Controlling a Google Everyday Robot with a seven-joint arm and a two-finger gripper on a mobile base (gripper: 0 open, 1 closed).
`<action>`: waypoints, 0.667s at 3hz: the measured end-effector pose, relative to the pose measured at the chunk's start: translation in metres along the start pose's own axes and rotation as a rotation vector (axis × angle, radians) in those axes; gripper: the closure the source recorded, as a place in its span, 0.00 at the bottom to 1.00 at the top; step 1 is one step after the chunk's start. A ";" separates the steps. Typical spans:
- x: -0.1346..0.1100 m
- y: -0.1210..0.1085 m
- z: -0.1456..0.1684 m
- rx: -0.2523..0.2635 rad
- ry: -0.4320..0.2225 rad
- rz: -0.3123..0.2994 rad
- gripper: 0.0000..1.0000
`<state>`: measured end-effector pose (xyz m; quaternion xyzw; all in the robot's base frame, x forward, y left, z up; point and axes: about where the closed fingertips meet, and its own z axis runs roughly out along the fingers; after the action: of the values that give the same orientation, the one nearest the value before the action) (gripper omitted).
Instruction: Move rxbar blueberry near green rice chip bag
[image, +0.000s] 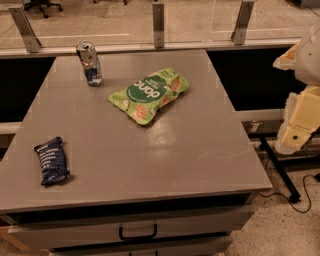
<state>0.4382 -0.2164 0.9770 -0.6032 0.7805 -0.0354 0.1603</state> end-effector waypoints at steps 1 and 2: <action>0.000 0.000 0.000 0.000 0.000 0.000 0.00; -0.003 -0.003 -0.003 -0.017 -0.049 0.068 0.00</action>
Offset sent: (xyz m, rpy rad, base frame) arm 0.0060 0.0024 0.0056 0.1834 0.0570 -0.1280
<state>0.4403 -0.2150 0.9809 -0.5782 0.7967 -0.0085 0.1756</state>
